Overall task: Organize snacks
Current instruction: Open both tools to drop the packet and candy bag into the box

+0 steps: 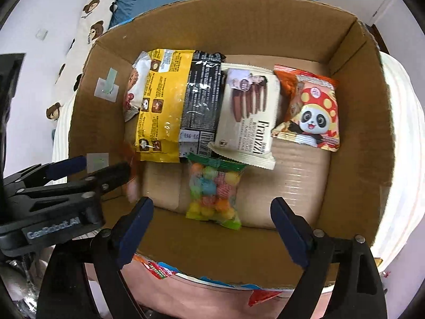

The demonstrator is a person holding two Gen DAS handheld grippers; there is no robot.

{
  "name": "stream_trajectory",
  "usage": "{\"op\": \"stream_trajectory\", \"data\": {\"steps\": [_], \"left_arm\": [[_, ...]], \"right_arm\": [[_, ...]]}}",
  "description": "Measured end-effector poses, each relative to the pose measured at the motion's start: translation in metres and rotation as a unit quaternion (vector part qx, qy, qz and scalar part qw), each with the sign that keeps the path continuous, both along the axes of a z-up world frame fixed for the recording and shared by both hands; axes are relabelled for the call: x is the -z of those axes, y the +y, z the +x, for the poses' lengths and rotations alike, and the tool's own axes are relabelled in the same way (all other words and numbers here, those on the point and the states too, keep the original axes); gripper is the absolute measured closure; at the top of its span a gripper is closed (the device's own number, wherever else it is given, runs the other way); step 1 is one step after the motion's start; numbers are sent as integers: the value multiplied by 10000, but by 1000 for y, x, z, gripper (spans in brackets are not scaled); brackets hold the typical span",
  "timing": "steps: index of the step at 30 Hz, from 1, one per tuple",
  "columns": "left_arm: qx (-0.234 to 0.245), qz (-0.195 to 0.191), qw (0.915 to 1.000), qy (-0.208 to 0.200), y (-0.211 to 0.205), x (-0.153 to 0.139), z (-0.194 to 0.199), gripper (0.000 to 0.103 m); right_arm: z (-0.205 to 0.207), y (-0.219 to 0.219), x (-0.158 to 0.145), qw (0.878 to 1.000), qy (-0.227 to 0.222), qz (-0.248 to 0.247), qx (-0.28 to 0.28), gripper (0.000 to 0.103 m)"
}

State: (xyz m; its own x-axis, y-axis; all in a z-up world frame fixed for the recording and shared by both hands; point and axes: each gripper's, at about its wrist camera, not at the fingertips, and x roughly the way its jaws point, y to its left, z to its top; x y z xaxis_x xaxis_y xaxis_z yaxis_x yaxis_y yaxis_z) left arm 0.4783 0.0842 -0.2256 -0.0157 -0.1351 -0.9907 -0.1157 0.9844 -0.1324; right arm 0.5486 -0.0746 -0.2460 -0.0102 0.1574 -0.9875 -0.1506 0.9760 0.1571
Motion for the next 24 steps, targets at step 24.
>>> {"op": "stream_trajectory", "data": {"steps": [24], "left_arm": [[-426, 380, 9710, -2322, -4, -121, -114, 11]], "right_arm": [[-102, -39, -111, 9797, -1996, -34, 181, 4]]}}
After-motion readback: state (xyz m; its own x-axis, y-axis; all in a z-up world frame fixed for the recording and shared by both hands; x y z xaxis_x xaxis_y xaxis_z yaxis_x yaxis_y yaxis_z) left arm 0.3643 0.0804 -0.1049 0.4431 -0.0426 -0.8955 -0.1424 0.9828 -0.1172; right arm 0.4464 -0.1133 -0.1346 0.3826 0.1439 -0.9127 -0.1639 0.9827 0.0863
